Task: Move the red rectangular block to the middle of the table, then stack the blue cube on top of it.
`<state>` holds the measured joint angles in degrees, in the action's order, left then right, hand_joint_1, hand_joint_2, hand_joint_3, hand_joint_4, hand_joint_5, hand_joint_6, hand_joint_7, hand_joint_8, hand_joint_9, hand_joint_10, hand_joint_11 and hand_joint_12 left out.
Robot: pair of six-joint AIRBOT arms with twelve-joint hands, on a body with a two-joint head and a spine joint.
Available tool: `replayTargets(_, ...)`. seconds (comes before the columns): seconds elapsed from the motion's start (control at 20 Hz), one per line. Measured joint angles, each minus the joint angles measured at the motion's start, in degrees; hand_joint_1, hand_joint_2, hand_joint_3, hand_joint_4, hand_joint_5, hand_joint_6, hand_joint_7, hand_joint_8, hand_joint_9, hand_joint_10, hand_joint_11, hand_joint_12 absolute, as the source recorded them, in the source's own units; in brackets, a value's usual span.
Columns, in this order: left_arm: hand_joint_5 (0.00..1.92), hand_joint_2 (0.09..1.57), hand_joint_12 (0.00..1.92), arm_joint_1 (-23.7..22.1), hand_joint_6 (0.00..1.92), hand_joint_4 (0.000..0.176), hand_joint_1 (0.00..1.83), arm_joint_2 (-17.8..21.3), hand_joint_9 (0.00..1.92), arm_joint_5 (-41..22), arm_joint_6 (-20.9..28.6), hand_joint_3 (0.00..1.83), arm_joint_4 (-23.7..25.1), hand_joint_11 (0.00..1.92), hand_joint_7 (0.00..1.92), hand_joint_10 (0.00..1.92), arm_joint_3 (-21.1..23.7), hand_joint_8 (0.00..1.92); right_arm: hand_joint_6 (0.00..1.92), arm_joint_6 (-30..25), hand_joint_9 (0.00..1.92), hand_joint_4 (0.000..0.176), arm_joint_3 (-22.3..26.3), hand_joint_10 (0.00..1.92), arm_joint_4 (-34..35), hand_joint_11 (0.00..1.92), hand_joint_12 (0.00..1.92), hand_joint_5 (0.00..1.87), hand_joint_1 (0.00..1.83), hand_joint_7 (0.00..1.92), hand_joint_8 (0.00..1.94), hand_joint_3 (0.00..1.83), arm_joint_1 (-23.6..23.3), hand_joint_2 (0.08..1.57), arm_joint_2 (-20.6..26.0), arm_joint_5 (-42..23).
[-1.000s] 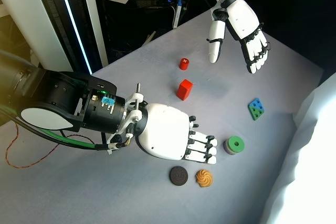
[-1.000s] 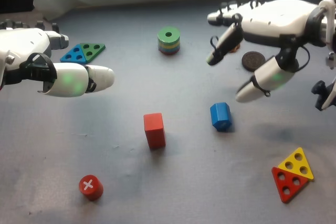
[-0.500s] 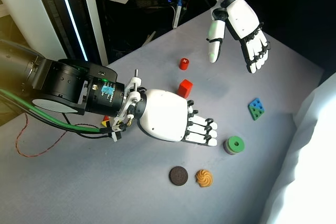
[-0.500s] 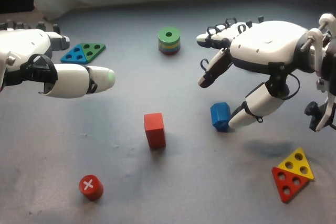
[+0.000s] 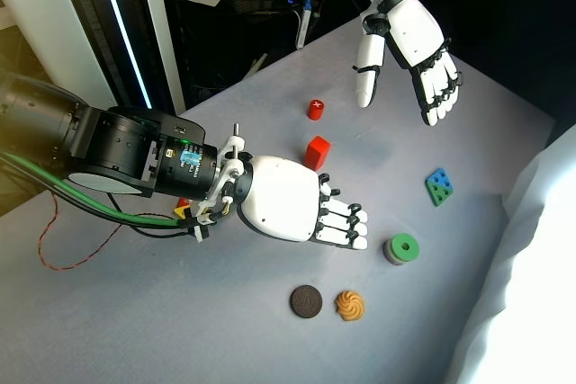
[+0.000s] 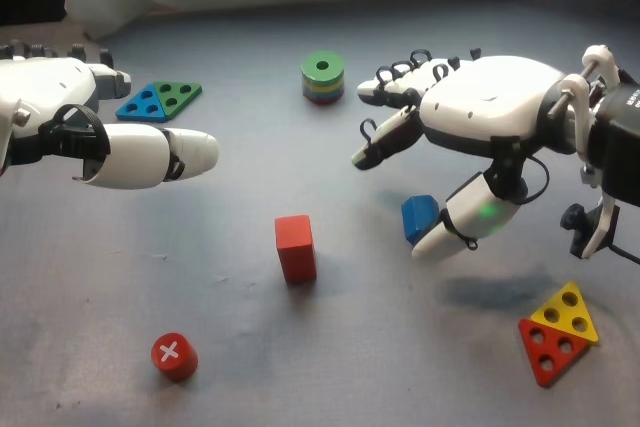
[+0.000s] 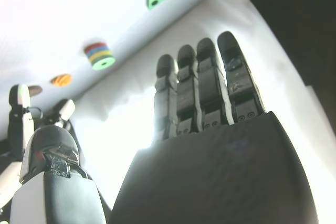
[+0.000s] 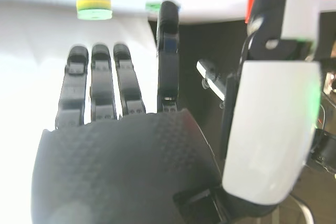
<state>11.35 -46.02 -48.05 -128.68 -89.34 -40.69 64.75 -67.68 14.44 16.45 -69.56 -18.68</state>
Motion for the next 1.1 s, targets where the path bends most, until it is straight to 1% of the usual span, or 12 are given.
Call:
replayTargets(0.1,0.26,0.98,0.37,0.00,0.00,0.000,0.11,0.00,0.17,-0.04,-0.07,0.00,-0.04,0.00,0.23,0.00,0.17,0.00,0.00,0.04,0.00,0.083,-1.25,0.00,1.68,0.03,0.03,0.59,0.83,0.00,0.00,0.00,0.00,0.72,-0.35,-0.59)
replayTargets(0.15,0.26,0.98,0.37,0.00,0.00,0.000,0.10,0.00,0.18,-0.13,-0.09,0.00,-0.07,0.00,0.23,0.00,0.44,0.00,0.00,0.07,0.00,0.100,-1.90,0.00,1.99,0.05,0.05,0.58,0.79,0.00,0.00,0.00,0.00,0.73,-0.63,-0.79)
replayTargets(0.2,0.26,0.98,0.37,0.00,0.00,0.000,0.11,0.00,0.17,-0.11,-0.11,0.00,-0.04,0.00,0.23,0.00,0.66,0.00,0.00,0.07,0.00,0.094,-2.08,0.00,2.36,0.00,0.21,0.62,0.81,0.00,0.00,0.00,0.00,0.72,-0.72,-0.76)
replayTargets(0.3,0.25,0.98,0.37,0.00,0.00,0.000,0.11,0.00,0.17,0.00,-0.11,0.00,-0.26,0.00,0.23,0.00,0.66,0.00,0.00,0.07,0.00,0.092,-2.12,0.00,2.34,0.00,0.16,0.65,0.84,0.00,0.00,0.00,0.02,0.73,-1.16,-0.57)
replayTargets(0.35,0.25,0.98,0.37,0.00,0.00,0.000,0.11,0.00,0.17,-0.07,-0.11,0.00,-0.26,0.00,0.22,0.00,0.66,0.00,0.00,0.07,0.00,0.108,-2.12,0.00,2.36,0.00,0.08,0.66,0.84,0.00,0.00,0.00,0.02,0.73,-1.38,-0.39)
replayTargets(0.55,0.25,0.98,0.35,0.00,0.00,0.000,0.12,0.00,0.16,-0.52,-0.11,0.00,-0.48,0.00,0.22,0.00,0.66,0.00,0.00,0.68,0.00,0.086,-2.12,0.00,2.32,0.01,0.00,0.67,0.85,0.00,0.00,0.00,0.61,0.73,-1.73,-0.11)
replayTargets(0.75,0.26,0.98,0.37,0.00,0.00,0.000,0.13,0.00,0.17,-0.48,-0.28,0.00,-0.48,0.00,0.22,0.00,0.66,0.00,0.00,0.92,0.00,0.088,-3.08,0.00,2.34,0.05,0.03,0.67,0.85,0.00,0.00,0.00,1.66,0.73,-2.64,0.09)
replayTargets(0.8,0.26,0.98,0.38,0.00,0.00,0.000,0.11,0.00,0.17,-0.50,-0.28,0.00,-0.48,0.00,0.22,0.00,0.66,0.00,0.00,0.92,0.00,0.115,-3.28,0.00,2.43,0.05,0.04,0.68,0.82,0.00,0.00,0.01,1.75,0.74,-2.99,0.22)
replayTargets(0.9,0.26,0.98,0.39,-0.04,0.00,0.000,0.12,0.00,0.17,-0.50,-0.28,0.00,-0.48,0.00,0.23,0.00,0.66,0.00,0.01,0.92,0.00,0.106,-3.41,0.00,2.43,0.05,0.04,0.69,0.84,0.00,0.00,0.00,1.90,0.74,-3.10,-0.02)
replayTargets(0.95,0.26,0.98,0.39,-0.11,0.00,0.000,0.12,0.00,0.17,-0.55,-0.31,0.00,-0.50,0.00,0.23,0.00,0.66,0.00,0.00,0.90,0.00,0.098,-3.74,0.00,2.49,0.01,0.24,0.65,0.82,0.00,0.00,0.00,1.90,0.75,-3.37,-0.13)
replayTargets(1.0,0.26,0.98,0.38,-0.17,0.00,0.000,0.13,0.00,0.18,-0.48,-0.31,0.00,-0.52,0.00,0.23,0.00,0.66,0.00,0.00,0.92,0.00,0.105,-3.89,0.00,2.64,0.00,0.35,0.65,0.81,0.00,0.00,0.00,1.90,0.75,-3.52,-0.24)
replayTargets(1.1,0.26,0.98,0.39,-0.17,0.00,0.000,0.13,0.00,0.18,-0.50,-0.31,0.00,-0.48,0.00,0.23,0.00,0.66,0.00,0.00,0.94,0.00,0.103,-4.42,0.00,2.95,0.00,0.42,0.65,0.81,0.00,0.00,0.00,1.90,0.76,-3.72,-0.46)
